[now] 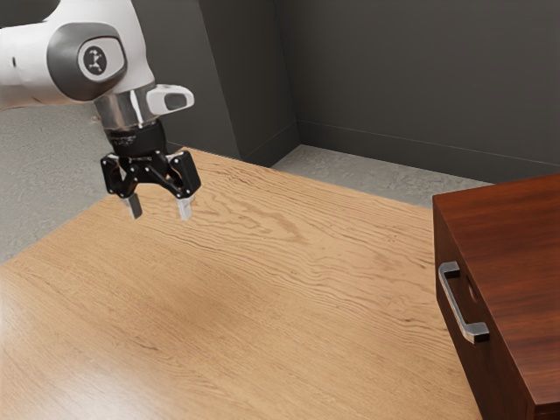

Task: Pull the drawer handle with one arm to open the drawer

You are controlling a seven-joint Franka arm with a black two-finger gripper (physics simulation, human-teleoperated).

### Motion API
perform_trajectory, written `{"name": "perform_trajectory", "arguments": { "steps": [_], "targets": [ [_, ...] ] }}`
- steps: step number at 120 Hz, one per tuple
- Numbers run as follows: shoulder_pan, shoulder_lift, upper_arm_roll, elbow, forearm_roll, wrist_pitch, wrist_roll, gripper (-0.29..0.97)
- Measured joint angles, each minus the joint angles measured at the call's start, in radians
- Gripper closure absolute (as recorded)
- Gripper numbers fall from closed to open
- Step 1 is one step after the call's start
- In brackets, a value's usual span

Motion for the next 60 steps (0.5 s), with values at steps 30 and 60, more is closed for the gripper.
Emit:
{"name": "perform_trajectory", "arguments": {
  "steps": [30, 60],
  "targets": [
    [0.010, 0.002, 0.003, 0.001, -0.013, 0.033, 0.026, 0.00],
    [-0.033, -0.037, -0.037, 0.232, -0.026, -0.022, 0.016, 0.00]
  ]
}}
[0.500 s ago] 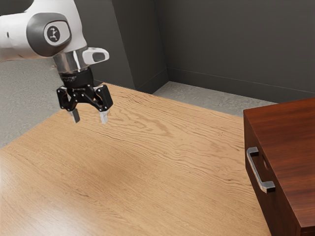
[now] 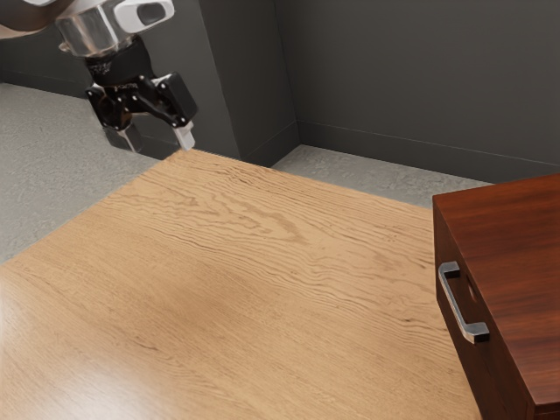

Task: Pull the drawer handle with one arm to open the drawer

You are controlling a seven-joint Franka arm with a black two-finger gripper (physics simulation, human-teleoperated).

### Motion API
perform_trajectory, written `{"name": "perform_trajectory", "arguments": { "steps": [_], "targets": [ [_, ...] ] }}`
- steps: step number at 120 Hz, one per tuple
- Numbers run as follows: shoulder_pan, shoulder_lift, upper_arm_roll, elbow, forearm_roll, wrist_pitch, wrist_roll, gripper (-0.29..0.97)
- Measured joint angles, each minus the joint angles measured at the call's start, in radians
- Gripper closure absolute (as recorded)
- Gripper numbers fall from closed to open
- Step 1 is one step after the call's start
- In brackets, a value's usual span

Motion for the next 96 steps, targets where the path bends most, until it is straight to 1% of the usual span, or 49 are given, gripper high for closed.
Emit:
{"name": "perform_trajectory", "arguments": {
  "steps": [11, 27, 45, 52, 66, 81, 96],
  "targets": [
    [-0.013, -0.005, -0.044, 0.014, -0.016, -0.019, -0.047, 0.00],
    [-0.017, 0.013, -0.065, -0.026, -0.028, -0.032, -0.128, 0.00],
    [-0.040, 0.026, -0.068, -0.192, -0.042, 0.025, -0.208, 0.00],
    [-0.058, 0.032, -0.069, -0.223, -0.041, 0.054, -0.244, 0.00],
    [-0.101, 0.052, -0.070, -0.235, -0.022, 0.098, -0.328, 0.00],
    [-0.127, 0.058, -0.070, -0.233, -0.006, 0.132, -0.412, 0.00],
    [-0.148, 0.051, -0.075, -0.227, 0.055, 0.150, -0.479, 0.00]
  ]
}}
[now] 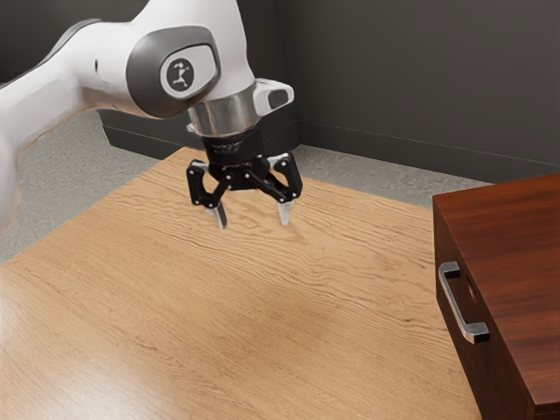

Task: Pull the drawer handle with one arm to open the drawer

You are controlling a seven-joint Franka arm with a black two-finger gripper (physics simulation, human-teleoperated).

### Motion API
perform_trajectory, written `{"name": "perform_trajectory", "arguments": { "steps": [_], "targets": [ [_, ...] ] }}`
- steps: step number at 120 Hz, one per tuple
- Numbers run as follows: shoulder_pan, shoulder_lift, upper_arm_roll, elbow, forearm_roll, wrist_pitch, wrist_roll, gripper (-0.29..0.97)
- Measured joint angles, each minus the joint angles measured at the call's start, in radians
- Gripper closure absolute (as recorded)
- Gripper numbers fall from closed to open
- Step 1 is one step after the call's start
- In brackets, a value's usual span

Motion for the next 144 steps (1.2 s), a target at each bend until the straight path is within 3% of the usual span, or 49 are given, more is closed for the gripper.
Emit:
{"name": "perform_trajectory", "arguments": {
  "steps": [74, 144],
  "targets": [
    [0.025, -0.029, 0.005, 0.002, 0.035, -0.001, -0.181, 0.00],
    [-0.033, -0.023, 0.001, -0.009, -0.019, -0.027, -0.267, 0.00]
  ]
}}
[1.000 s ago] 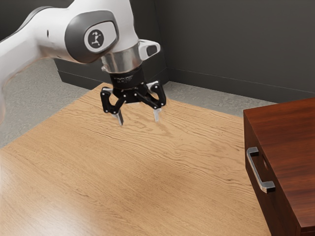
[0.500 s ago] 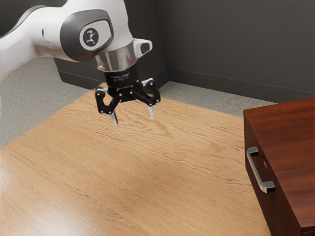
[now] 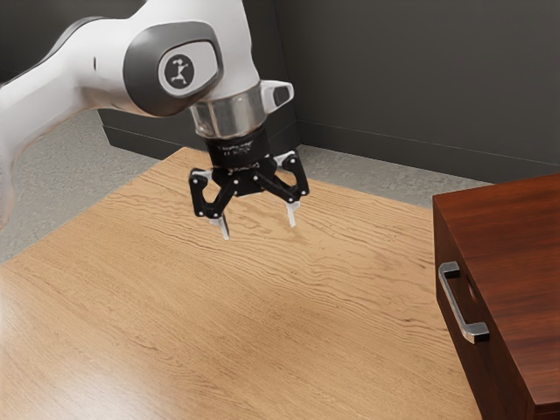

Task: Pull the drawer handle with one arm to open the drawer

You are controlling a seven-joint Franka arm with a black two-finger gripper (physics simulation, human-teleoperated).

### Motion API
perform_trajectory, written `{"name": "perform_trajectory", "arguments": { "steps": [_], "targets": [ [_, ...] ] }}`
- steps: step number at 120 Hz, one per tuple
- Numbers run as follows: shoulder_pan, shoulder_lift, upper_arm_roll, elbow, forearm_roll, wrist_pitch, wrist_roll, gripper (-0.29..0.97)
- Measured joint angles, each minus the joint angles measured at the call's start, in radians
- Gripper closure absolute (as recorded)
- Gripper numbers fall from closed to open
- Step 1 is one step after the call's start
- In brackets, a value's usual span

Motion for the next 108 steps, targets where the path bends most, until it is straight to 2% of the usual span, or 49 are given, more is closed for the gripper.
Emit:
{"name": "perform_trajectory", "arguments": {
  "steps": [32, 75, 108],
  "targets": [
    [-0.034, 0.015, -0.032, -0.001, -0.003, 0.009, -0.029, 0.00],
    [-0.021, 0.123, -0.113, 0.044, 0.000, 0.085, -0.074, 0.00],
    [-0.028, 0.141, -0.121, 0.071, -0.005, 0.123, -0.105, 0.00]
  ]
}}
